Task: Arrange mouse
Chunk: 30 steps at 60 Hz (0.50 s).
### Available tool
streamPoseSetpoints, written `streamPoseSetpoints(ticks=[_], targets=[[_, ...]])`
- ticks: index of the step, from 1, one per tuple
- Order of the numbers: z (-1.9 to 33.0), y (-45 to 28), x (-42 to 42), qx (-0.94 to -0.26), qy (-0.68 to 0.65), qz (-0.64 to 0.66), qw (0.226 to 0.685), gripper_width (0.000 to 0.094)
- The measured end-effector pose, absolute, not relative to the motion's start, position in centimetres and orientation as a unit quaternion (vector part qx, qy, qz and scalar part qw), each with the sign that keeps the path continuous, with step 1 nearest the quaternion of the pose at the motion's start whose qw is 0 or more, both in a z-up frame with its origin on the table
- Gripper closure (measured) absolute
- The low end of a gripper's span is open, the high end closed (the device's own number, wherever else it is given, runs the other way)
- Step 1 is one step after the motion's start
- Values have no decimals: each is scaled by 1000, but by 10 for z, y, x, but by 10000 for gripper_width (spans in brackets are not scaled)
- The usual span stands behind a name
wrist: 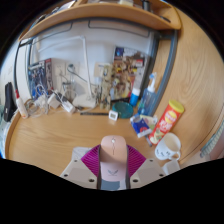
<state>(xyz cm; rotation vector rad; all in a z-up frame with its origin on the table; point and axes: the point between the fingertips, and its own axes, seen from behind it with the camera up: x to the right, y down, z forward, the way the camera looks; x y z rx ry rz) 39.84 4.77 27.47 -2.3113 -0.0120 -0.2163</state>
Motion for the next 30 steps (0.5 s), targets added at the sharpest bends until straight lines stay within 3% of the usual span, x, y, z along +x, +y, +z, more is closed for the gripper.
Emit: streamPoseSetpoints(ticks=[14,22,30], targets=[[172,26,419,-941,14,-42,336,607],[141,19,412,-951,-1,-29,309,596],[142,20,410,-948,16,-16,317,546]])
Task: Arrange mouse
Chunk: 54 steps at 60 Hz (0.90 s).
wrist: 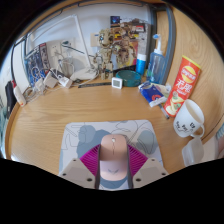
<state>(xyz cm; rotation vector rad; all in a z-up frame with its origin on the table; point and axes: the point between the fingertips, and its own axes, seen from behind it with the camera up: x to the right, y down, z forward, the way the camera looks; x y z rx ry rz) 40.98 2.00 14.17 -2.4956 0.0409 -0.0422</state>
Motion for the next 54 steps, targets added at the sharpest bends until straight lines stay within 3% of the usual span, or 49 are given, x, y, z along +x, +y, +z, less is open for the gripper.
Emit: streamPoseSetpoints(ticks=[8,15,18,43,54], targets=[[140,18,412,-952,16,-19,304,483],[146,13,416,-959,-8,-39,280,176],[157,13,412,-960,-13,-39,278,119],[336,21,406,-927,24,-40,372,109],[378,20,399,-911,26,-29,411,116]])
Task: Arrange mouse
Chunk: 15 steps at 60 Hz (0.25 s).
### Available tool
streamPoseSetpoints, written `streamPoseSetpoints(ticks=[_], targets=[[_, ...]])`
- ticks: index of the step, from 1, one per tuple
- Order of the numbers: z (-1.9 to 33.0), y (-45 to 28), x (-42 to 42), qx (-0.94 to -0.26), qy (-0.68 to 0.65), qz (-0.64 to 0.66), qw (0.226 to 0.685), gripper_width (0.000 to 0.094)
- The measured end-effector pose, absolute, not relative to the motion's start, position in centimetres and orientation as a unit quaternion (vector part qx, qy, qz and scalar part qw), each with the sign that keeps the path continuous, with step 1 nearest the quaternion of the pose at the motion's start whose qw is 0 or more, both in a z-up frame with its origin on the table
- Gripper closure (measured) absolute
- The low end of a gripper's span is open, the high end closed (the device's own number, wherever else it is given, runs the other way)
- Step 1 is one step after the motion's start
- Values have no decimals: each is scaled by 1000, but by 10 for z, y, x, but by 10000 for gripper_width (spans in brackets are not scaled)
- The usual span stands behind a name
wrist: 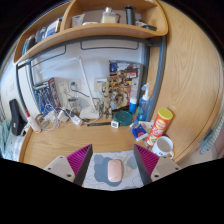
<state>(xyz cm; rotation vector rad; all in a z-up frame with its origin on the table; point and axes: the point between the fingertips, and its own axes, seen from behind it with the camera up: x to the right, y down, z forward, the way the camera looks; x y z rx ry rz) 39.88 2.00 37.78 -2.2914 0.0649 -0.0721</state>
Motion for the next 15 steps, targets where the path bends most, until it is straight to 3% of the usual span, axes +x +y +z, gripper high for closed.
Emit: streamPoseSetpoints(ticks=[15], targets=[[383,17,389,-911,4,-28,411,118]])
